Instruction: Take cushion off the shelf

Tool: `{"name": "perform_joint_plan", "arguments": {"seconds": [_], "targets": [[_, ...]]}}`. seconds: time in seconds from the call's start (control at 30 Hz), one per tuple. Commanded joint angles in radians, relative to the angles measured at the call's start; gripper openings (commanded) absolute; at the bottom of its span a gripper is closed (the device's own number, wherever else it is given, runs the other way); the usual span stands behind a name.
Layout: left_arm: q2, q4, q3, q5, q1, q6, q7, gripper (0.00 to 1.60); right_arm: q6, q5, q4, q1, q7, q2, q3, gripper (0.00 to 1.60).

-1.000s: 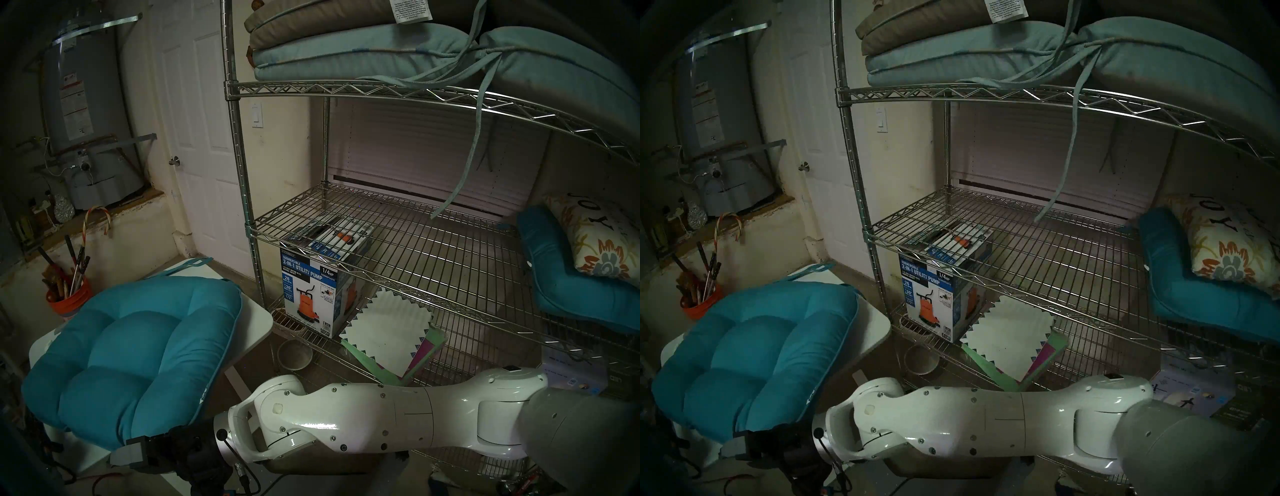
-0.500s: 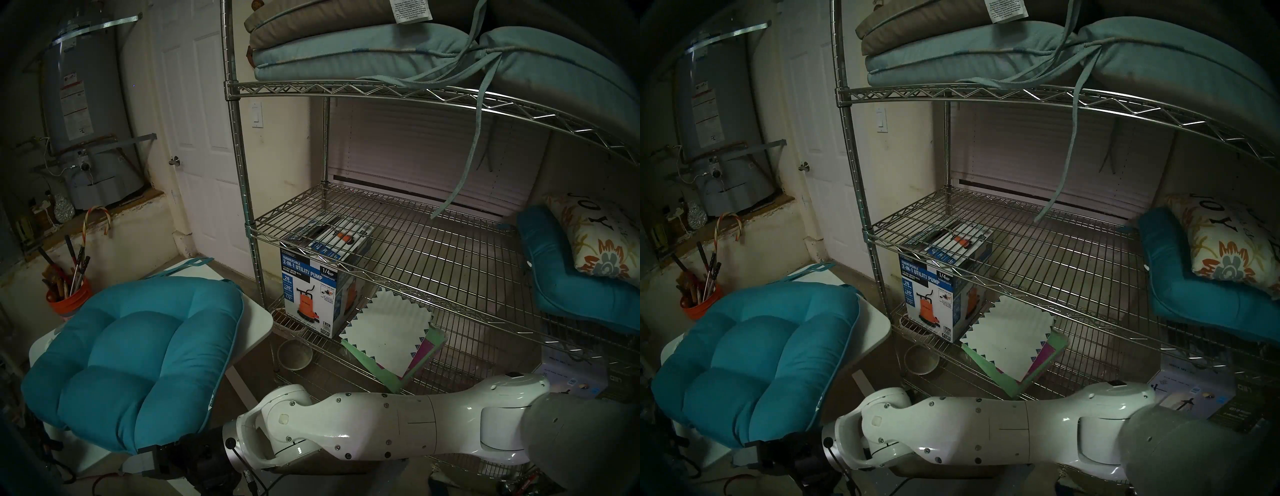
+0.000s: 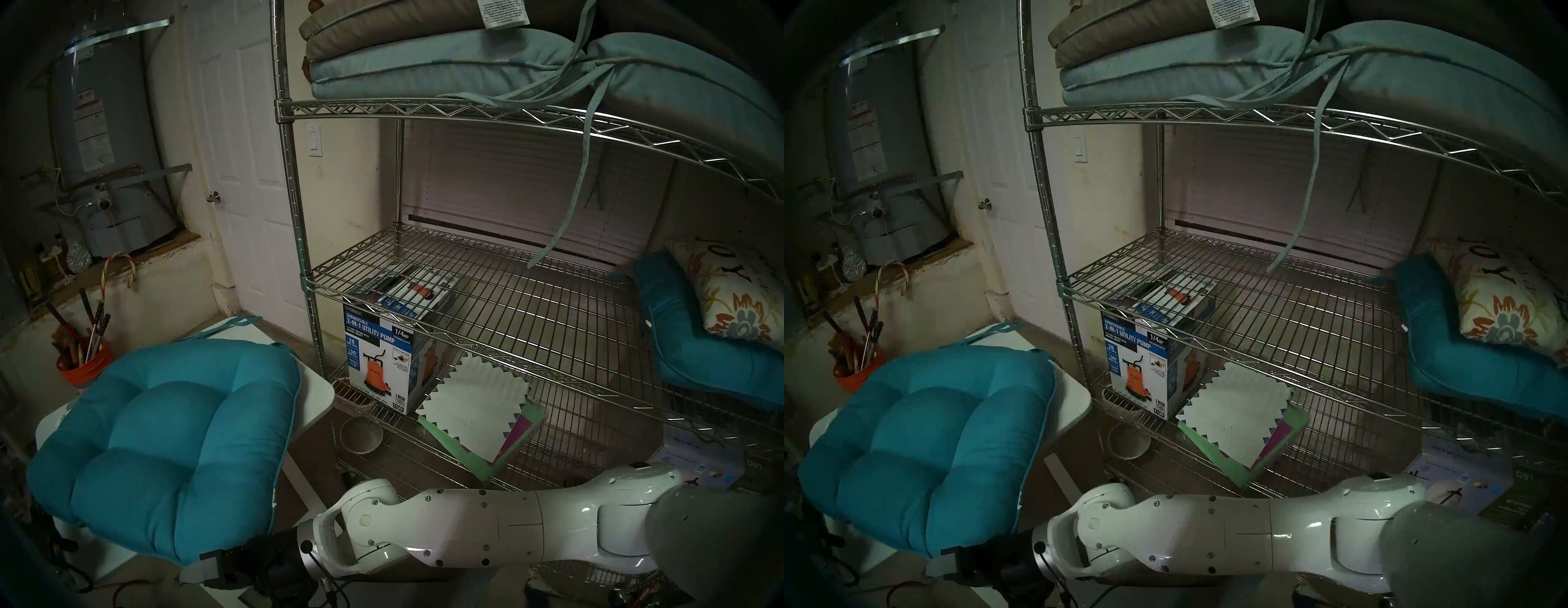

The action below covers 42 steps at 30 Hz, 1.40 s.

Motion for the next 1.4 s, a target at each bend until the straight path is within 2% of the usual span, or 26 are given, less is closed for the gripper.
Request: {"name": "perform_joint_plan", "arguments": {"seconds": [0.0,0.43,1.1,1.13,1.17,1.2,1.37], "targets": [[0.015,-0.019,-0.004,0.003,0.000,-0.012,0.004,0.00,-0.014,0.003,0.000,0.002,-0.030,-0.002,0.006,1.60],[0.014,-0.022,-0.008,0.005,-0.001,-0.009,0.001,0.00,-0.044,-0.018,0.083,0.005,-0.072,-0.015,0.009,1.60],[0.017,-0.024,-0.012,0.008,-0.010,-0.001,-0.010,0.00,-0.085,-0.011,0.111,0.044,-0.083,-0.027,0.052,1.60],[0.017,-0.024,-0.012,0.008,-0.011,-0.001,-0.010,0.00,-0.086,-0.012,0.112,0.044,-0.083,-0.028,0.054,1.01],[0.016,-0.024,-0.012,0.008,-0.011,-0.002,-0.010,0.00,-0.090,-0.014,0.113,0.046,-0.090,-0.030,0.055,1.01],[0.015,-0.025,-0.012,0.008,-0.012,-0.003,-0.011,0.00,-0.098,-0.014,0.105,0.051,-0.084,-0.029,0.055,0.00],[-0.002,-0.049,-0.012,0.003,-0.001,-0.009,-0.016,0.00,-0.104,-0.020,0.088,0.062,-0.072,-0.029,0.058,0.00]]}}
